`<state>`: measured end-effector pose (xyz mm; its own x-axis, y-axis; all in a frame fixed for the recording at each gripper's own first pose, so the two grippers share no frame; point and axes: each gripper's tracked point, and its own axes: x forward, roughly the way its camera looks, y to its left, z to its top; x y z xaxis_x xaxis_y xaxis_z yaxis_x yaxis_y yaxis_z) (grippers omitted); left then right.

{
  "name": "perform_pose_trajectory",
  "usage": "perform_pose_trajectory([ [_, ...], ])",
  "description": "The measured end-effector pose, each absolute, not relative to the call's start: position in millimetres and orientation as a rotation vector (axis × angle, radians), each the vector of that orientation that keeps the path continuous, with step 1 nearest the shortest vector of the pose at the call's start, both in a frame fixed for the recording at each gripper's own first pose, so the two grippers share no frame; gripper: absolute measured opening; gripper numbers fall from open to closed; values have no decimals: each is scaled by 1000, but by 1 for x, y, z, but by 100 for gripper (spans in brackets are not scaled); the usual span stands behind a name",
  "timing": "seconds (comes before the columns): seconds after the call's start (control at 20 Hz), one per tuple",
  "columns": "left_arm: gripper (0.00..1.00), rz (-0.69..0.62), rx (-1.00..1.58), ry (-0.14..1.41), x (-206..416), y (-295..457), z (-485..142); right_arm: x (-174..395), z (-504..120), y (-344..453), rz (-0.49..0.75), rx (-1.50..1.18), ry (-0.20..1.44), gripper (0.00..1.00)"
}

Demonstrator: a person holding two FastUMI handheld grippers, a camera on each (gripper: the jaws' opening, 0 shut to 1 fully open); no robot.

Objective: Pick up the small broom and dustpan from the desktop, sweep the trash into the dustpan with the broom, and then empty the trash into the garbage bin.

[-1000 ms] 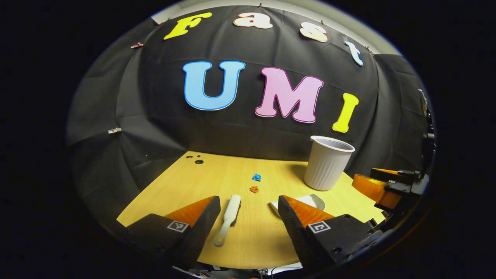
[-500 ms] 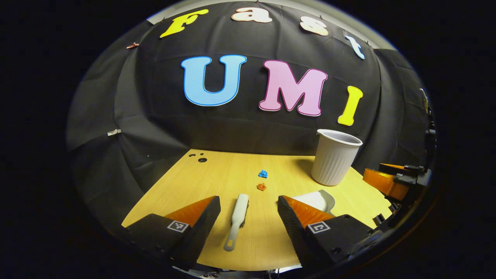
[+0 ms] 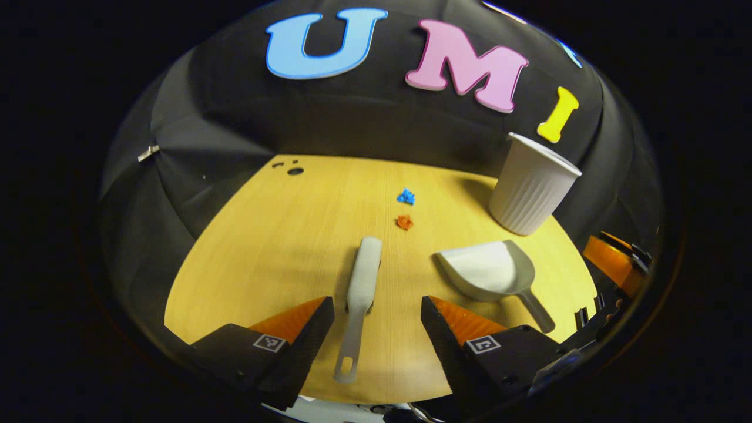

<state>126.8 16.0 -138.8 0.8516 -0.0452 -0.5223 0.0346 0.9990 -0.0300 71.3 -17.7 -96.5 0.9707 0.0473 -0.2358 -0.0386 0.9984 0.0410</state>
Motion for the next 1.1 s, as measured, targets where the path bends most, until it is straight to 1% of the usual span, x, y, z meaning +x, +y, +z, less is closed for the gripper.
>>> perform_pose_trajectory([
  [0.1,95,-25,-25,652,143,22,-172,83,-113,-19,49,38,282,98],
  [0.2,96,-3,-12,713,150,28,-192,89,-124,-20,52,55,316,98],
  [0.45,95,15,66,820,169,35,-215,101,-147,-23,49,89,378,98],
  [0.65,92,21,118,871,178,35,-226,104,-161,-23,54,90,420,98],
  [0.7,89,16,116,884,180,33,-229,105,-164,-22,56,90,432,98],
  [0.75,83,8,99,910,181,30,-237,107,-165,-22,56,94,445,99],
  [0.8,79,15,91,890,185,30,-235,107,-166,-20,59,100,453,99],
  [0.85,69,21,88,894,186,30,-236,108,-166,-20,59,102,460,99],
  [0.9,69,23,86,885,185,31,-234,106,-166,-20,57,98,466,99],
  [0.95,63,26,86,887,185,33,-236,107,-165,-21,56,93,471,99],
  [1.0,62,23,84,864,187,32,-233,105,-166,-20,54,88,478,99],
  [1.05,43,24,90,861,185,32,-232,105,-167,-19,53,83,489,99],
  [1.1,37,20,96,851,186,32,-235,101,-167,-19,51,78,501,99],
])
